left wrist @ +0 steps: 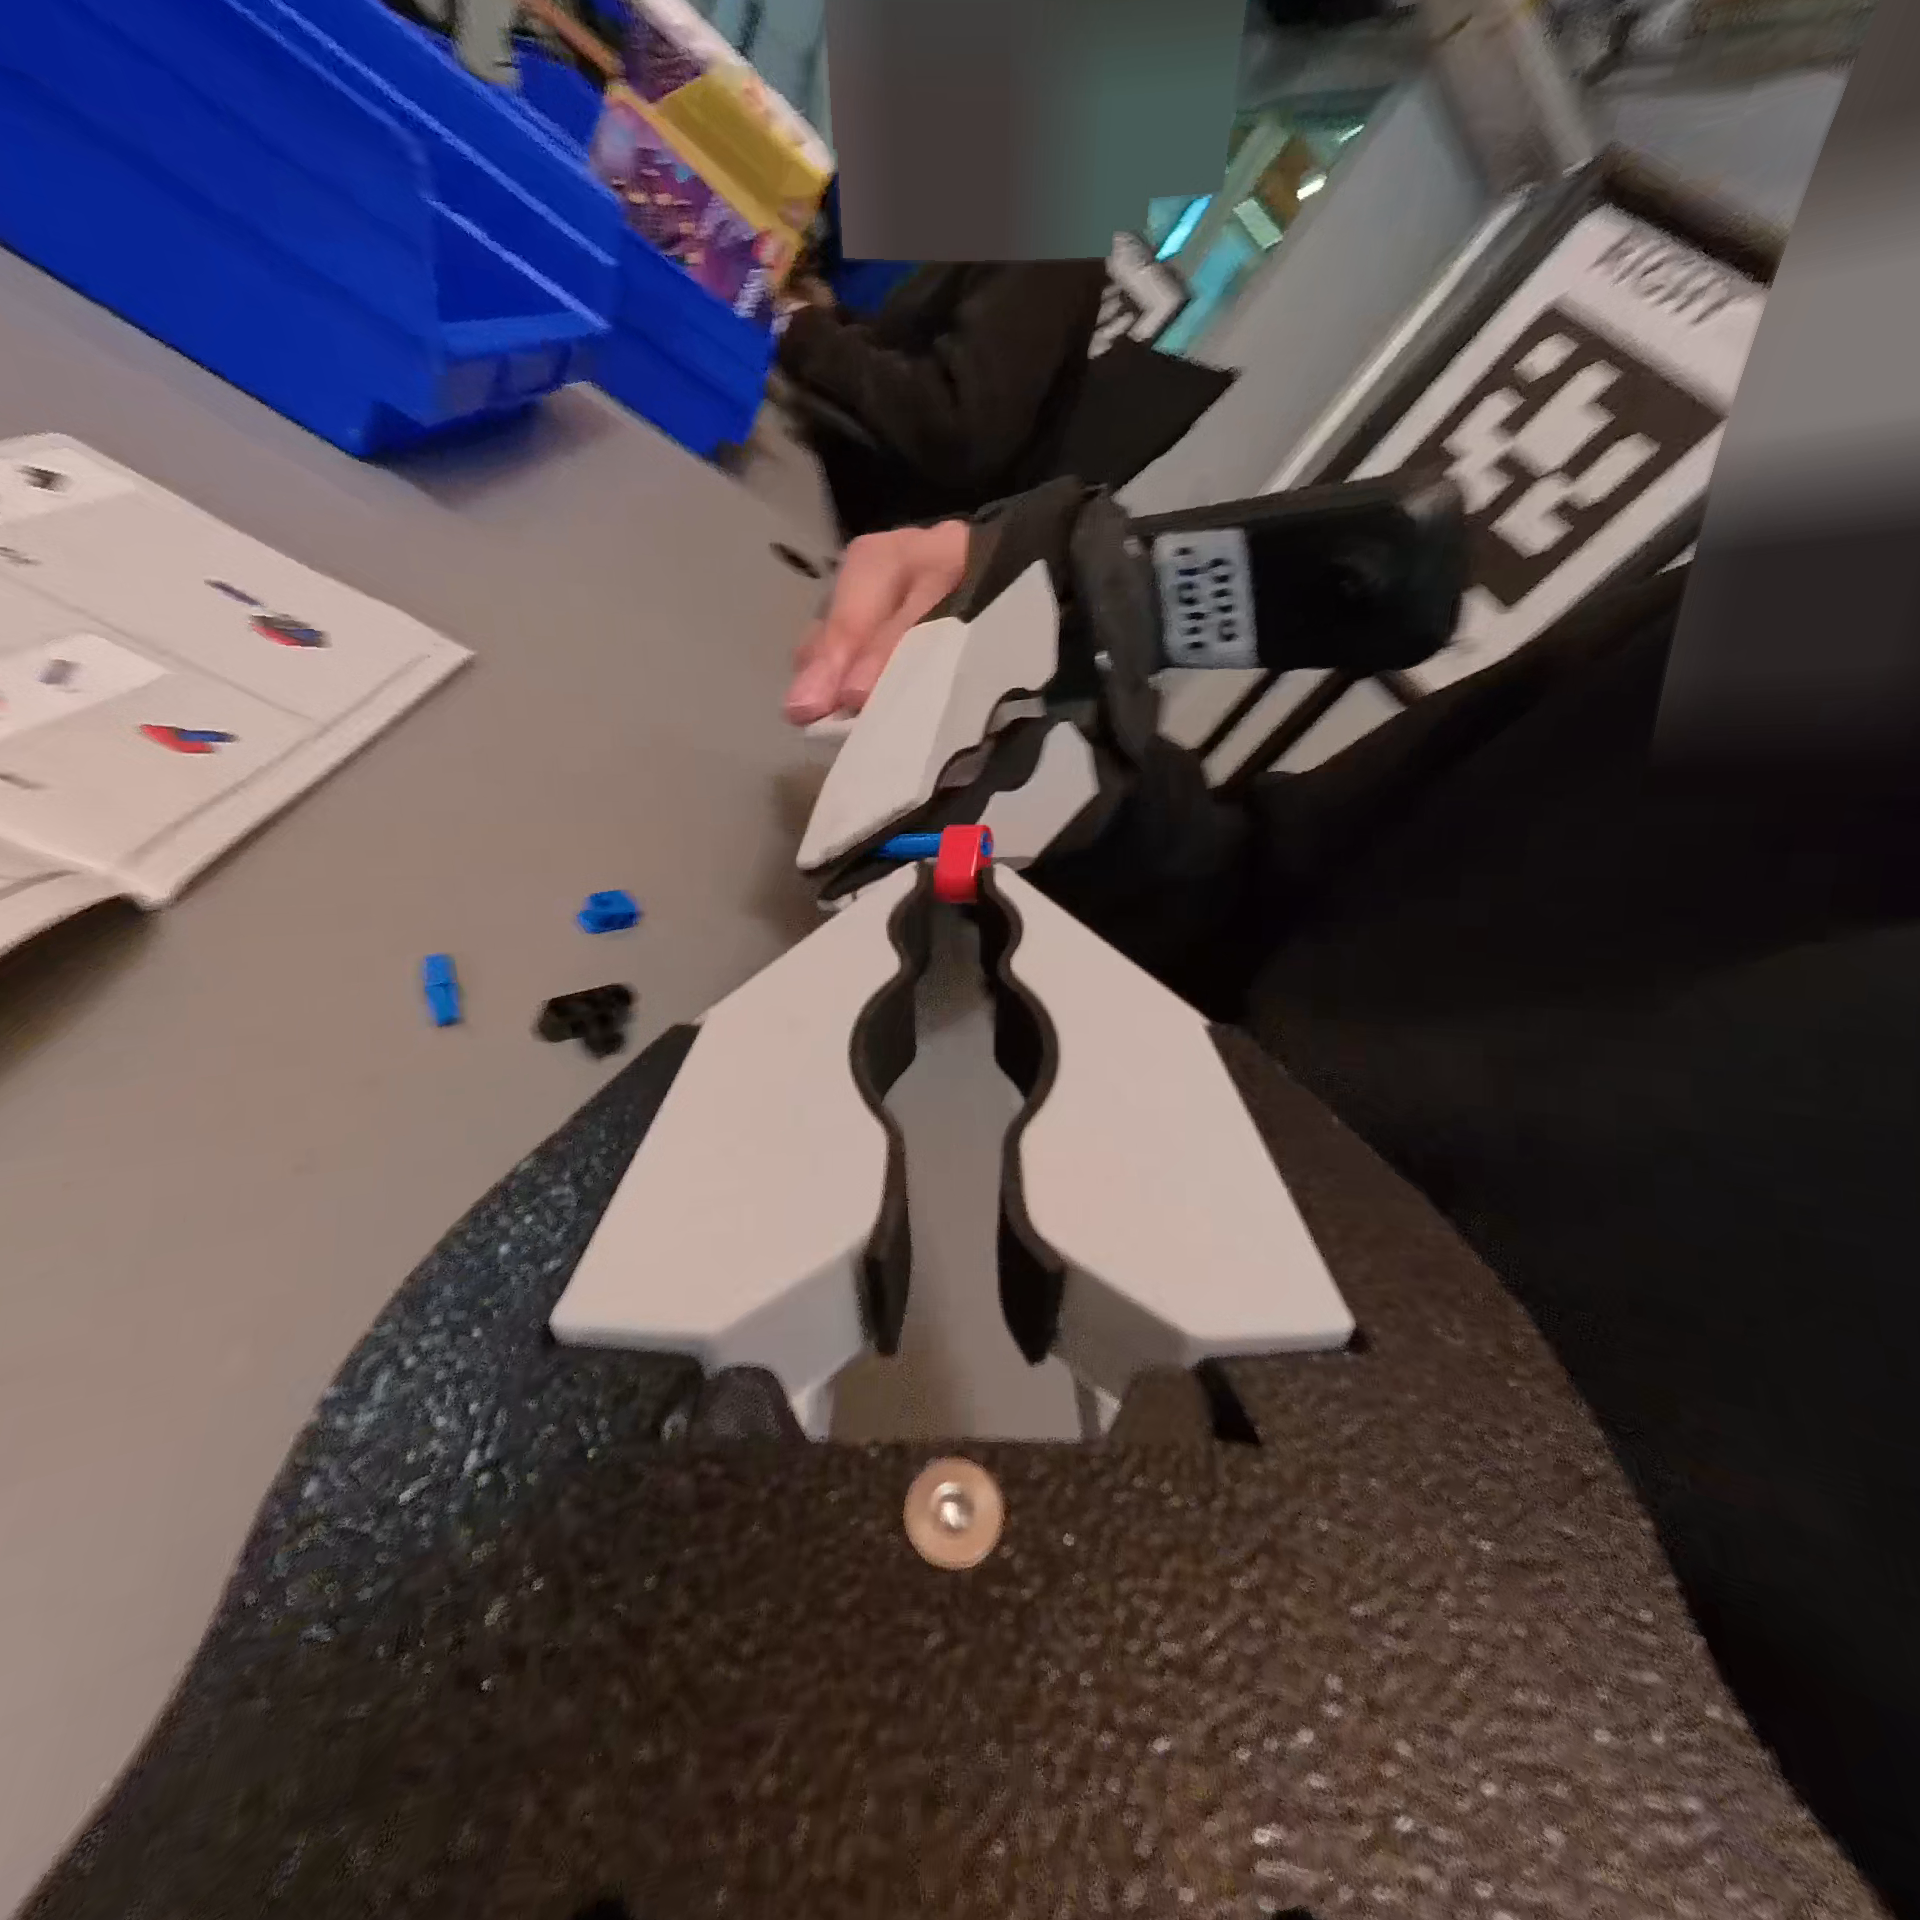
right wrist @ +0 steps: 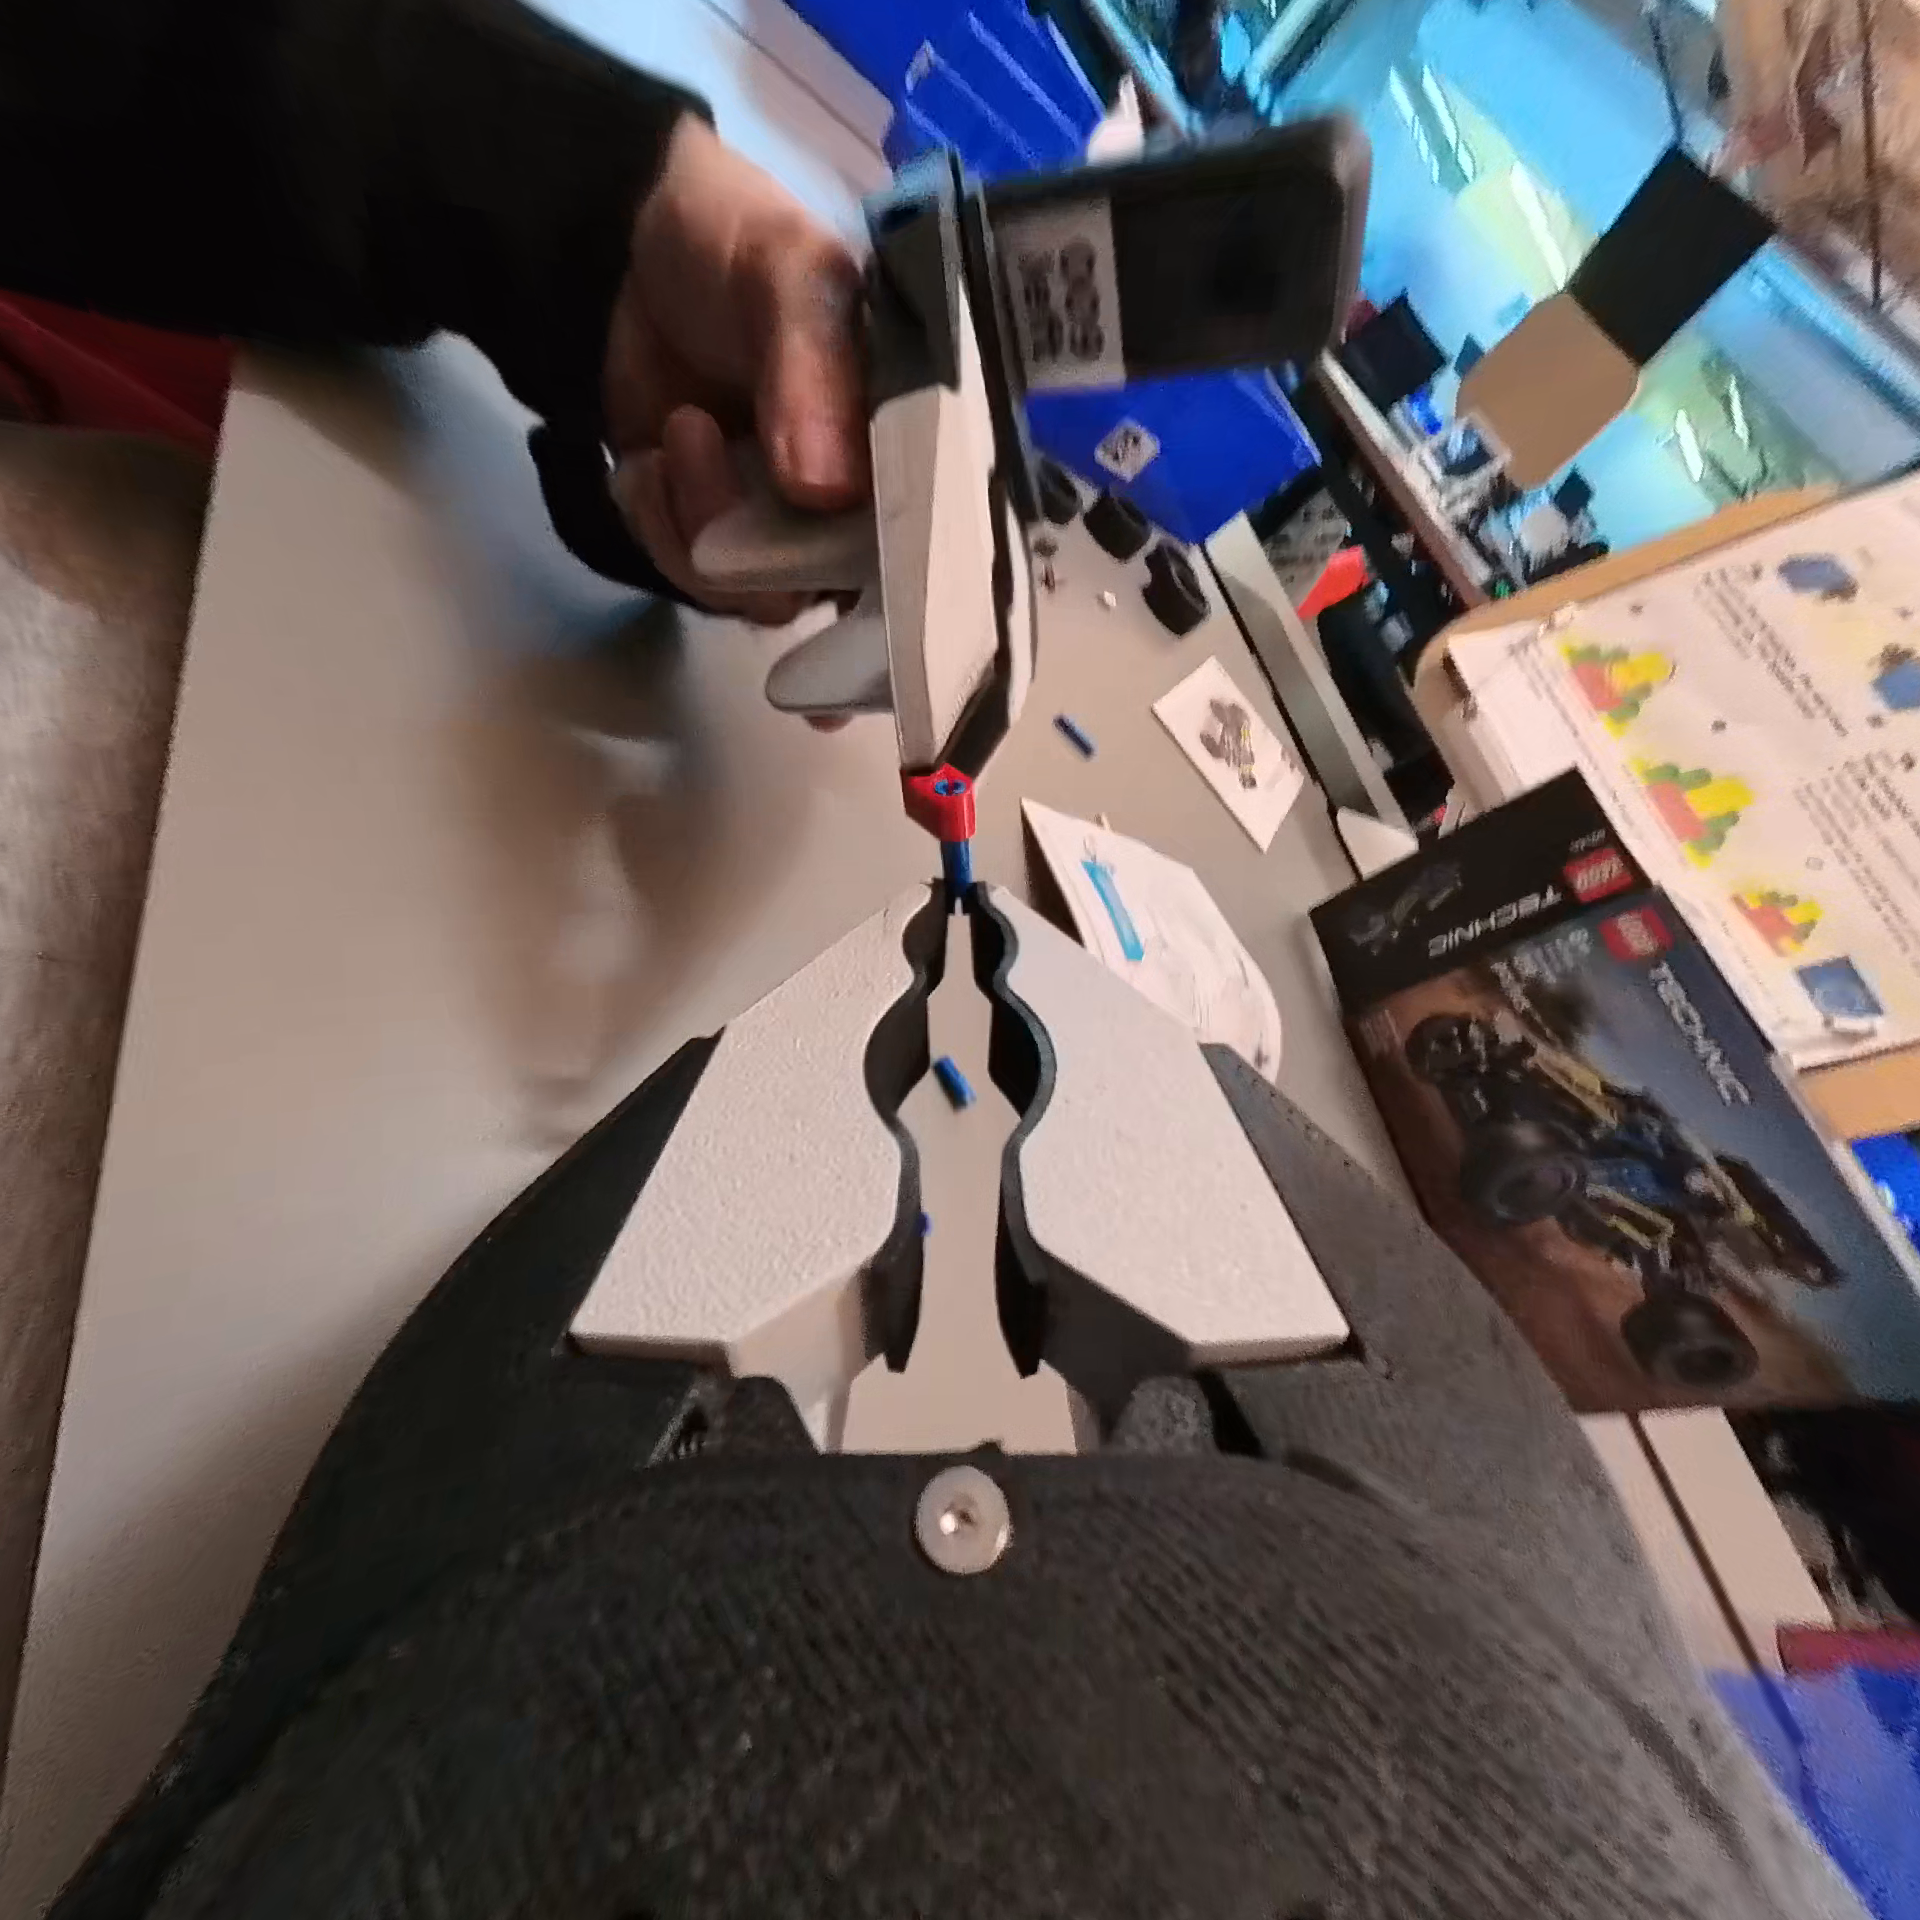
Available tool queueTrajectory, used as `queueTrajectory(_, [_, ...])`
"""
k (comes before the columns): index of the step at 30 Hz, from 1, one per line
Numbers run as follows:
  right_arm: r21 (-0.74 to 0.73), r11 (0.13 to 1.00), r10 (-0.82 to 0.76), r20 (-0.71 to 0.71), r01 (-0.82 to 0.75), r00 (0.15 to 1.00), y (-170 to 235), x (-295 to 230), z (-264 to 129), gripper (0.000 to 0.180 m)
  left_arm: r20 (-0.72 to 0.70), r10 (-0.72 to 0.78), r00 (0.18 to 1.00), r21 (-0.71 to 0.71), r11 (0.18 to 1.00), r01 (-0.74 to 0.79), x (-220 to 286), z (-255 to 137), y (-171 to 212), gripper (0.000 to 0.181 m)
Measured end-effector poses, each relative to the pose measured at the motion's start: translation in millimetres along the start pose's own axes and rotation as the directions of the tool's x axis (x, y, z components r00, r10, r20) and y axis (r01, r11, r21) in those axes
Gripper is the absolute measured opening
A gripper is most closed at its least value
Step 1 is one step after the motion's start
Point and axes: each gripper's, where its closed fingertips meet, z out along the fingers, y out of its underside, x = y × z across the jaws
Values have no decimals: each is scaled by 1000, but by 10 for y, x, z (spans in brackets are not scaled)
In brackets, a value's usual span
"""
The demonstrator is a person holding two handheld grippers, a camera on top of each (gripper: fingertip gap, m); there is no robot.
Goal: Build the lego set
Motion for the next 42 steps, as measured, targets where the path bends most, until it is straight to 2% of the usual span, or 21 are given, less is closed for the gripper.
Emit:
queueTrajectory(2, [-99, 993, 55, -28, -57, 998, 150, 18, 24, 1, 142, 80, 987, -35, 997, -76, -165, -25, 10, 3])
queueTrajectory(4, [-195, 969, 143, -40, -148, 989, 310, -3, 50, 1, 277, 196, 941, -105, 979, -173, -301, -75, 18, 10])
queueTrajectory(7, [-306, 934, 187, -21, -185, 982, 465, -76, 63, 2, 410, 420, 810, -268, 904, -334, -394, -140, 16, 17])
queueTrajectory(9, [-343, 921, 188, -23, -184, 982, 500, -81, 73, 2, 419, 528, 739, -371, 842, -392, -387, -103, 54, 20])
queueTrajectory(12, [-351, 919, 184, -20, -179, 983, 466, -97, 103, 2, 407, 594, 694, -485, 785, -387, -435, -25, 180, 19])
queueTrajectory(16, [-380, 913, 156, -4, -146, 988, 476, -148, 114, 2, 398, 615, 680, -519, 763, -386, -461, 29, 238, 5])
queueTrajectory(18, [-379, 913, 158, -9, -150, 987, 478, -146, 116, 2, 402, 622, 672, -529, 756, -384, -479, 14, 236, 5])
queueTrajectory(21, [-341, 920, 200, -16, -193, 980, 458, -126, 110, 2, 395, 608, 689, -491, 773, -401, -480, -4, 212, 5])
queueTrajectory(23, [-359, 886, 298, -40, -293, 954, 523, -90, 56, 15, 412, 565, 715, -442, 810, -386, -512, -102, 176, 5])
queueTrajectory(25, [-406, 823, 421, -31, -396, 906, 613, -153, 26, 24, 426, 477, 768, -331, 873, -358, -505, -205, 82, 5])
queueTrajectory(27, [-412, 791, 471, -58, -451, 880, 653, -176, 70, 21, 394, 390, 832, -184, 921, -345, -425, -260, -43, 5])
queueTrajectory(29, [-405, 778, 490, -87, -480, 867, 653, -183, 135, 17, 386, 344, 856, -102, 938, -331, -425, -320, -106, 5])
queueTrajectory(34, [-449, 719, 539, -121, -530, 833, 754, -215, 214, 16, 392, 394, 831, -81, 915, -396, -428, -356, -141, 5])
queueTrajectory(40, [-440, 735, 541, -79, -517, 837, 724, -264, 204, 11, 416, 425, 804, -110, 901, -419, -494, -350, -110, 5])
queueTrajectory(41, [-444, 738, 533, -77, -508, 843, 729, -262, 189, 12, 416, 431, 801, -111, 898, -426, -497, -346, -106, 5])
queueTrajectory(42, [-449, 739, 519, -93, -501, 849, 747, -237, 166, 21, 415, 437, 798, -116, 895, -430, -501, -344, -99, 5])
